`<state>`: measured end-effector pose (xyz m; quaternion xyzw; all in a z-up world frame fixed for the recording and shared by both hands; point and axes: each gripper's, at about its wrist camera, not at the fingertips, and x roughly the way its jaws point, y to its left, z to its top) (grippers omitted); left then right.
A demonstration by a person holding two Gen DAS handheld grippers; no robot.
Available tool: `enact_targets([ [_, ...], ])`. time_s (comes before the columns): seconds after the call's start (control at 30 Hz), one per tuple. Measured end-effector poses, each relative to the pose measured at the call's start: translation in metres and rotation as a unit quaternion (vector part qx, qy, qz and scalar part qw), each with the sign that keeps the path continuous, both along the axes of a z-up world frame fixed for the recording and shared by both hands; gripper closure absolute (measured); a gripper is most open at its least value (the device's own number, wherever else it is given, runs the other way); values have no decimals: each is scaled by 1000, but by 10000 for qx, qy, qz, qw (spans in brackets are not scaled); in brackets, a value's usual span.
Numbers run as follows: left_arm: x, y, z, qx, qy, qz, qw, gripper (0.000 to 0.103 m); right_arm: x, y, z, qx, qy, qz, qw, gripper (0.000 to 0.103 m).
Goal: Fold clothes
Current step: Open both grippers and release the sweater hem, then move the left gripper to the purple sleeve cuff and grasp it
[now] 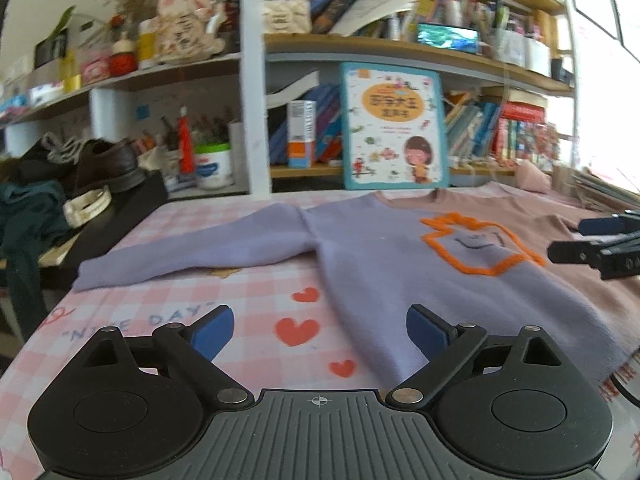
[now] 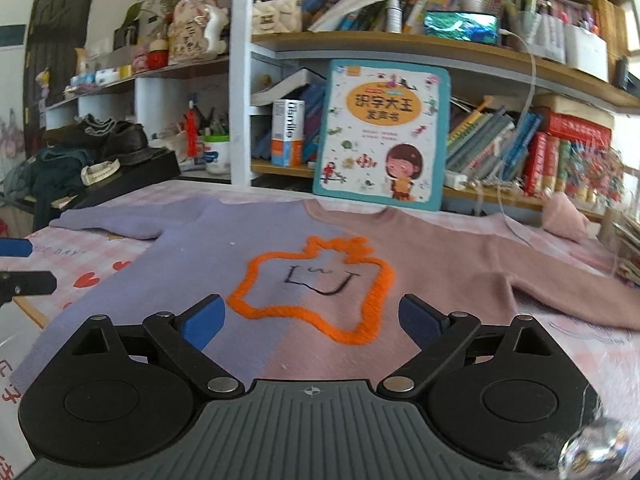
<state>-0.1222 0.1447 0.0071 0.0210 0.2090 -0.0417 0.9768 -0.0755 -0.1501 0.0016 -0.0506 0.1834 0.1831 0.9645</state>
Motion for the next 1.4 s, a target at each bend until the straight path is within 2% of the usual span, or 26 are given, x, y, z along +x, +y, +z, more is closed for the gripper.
enact_targets([
  [0.13,3,10,-1,-115,21,221,9997,7,1,8,-4,-119,-97,99,9998,9],
  [0.57,14,42,2,-534,-310,534,9967,7,8,2,-13,94,216,27,9997,7],
  [0.87,44,82,-1,-843,-92,1027,9911,7,11,5,-15,-67,323,-103,9994,7],
  [1.0,52,91,2,-700,-89,1266,9894,9,10,9,-16,-190,292,-52,9994,7],
  [1.07,58,97,3,-728,-17,1343,9883,11,10,11,-15,-242,276,-28,9993,7],
  [1.2,71,107,4,-748,153,1437,9867,24,8,13,-16,-308,238,9,9992,7],
  [1.27,77,115,4,-833,199,1523,9846,26,9,13,-16,-317,234,20,9992,7],
  [1.4,90,137,5,-1130,235,1849,9760,45,9,13,-15,-306,246,39,9992,7],
])
